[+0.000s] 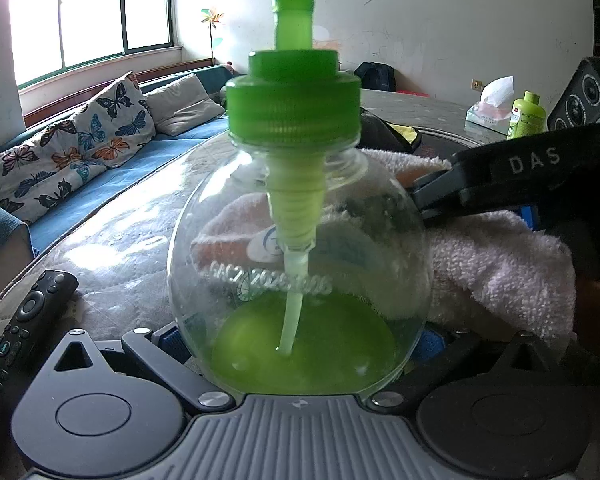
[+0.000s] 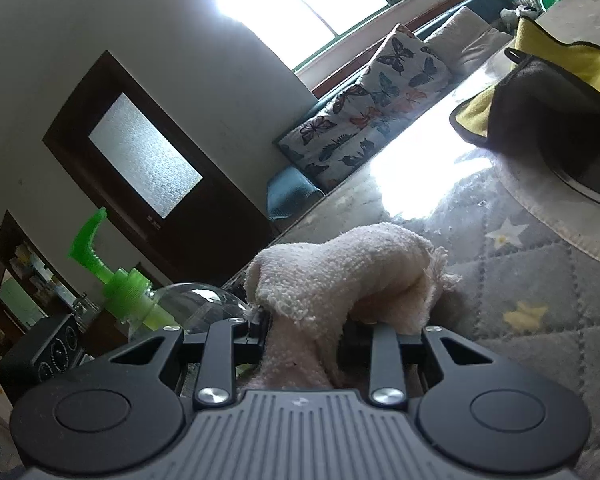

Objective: Clean container
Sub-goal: 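Wipe the bottle's side with the towel in the right gripper, then continue rubbing the bottle with the towel in the right gripper, then wipe the bottle's shoulder below the pump with the towel, right gripper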

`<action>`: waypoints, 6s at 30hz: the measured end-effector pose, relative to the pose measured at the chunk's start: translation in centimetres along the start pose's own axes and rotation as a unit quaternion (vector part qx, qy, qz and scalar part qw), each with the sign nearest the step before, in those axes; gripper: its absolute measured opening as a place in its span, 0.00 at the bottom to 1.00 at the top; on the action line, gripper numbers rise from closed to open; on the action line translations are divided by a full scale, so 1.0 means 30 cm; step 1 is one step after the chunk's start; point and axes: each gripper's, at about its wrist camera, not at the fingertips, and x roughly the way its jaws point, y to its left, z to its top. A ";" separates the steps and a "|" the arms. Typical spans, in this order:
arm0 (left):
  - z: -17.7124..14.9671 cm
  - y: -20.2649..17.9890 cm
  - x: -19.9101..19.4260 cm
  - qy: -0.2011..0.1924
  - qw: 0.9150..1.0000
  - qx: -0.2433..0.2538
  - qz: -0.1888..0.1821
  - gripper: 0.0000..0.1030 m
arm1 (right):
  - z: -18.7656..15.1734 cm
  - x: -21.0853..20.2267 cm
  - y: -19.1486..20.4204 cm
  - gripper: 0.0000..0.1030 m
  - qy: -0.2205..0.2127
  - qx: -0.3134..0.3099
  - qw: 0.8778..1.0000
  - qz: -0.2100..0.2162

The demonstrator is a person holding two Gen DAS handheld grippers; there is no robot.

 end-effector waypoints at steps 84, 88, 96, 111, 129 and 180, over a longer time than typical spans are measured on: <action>0.041 -0.131 -0.080 -0.005 0.975 -0.131 0.181 1.00 | 0.019 -0.075 -0.005 0.31 -0.059 0.000 0.996 -0.062; 0.055 -0.125 -0.087 0.003 0.956 -0.206 0.207 1.00 | 0.022 -0.088 -0.014 0.31 -0.070 0.008 0.995 -0.071; 0.076 -0.149 -0.067 -0.010 0.940 -0.242 0.242 0.87 | 0.032 -0.094 -0.030 0.33 -0.069 0.021 0.995 -0.066; 0.042 -0.097 -0.088 -0.050 0.997 0.019 0.056 0.85 | 0.038 -0.081 -0.048 0.35 -0.064 0.031 0.996 -0.059; 0.042 0.038 -0.081 -0.063 0.998 -0.003 -0.019 0.85 | 0.036 -0.145 -0.019 0.29 -0.132 0.025 0.985 0.103; 0.039 -0.067 0.003 -0.040 0.998 0.052 0.008 0.86 | 0.012 -0.046 -0.102 0.31 -0.068 0.079 0.991 0.082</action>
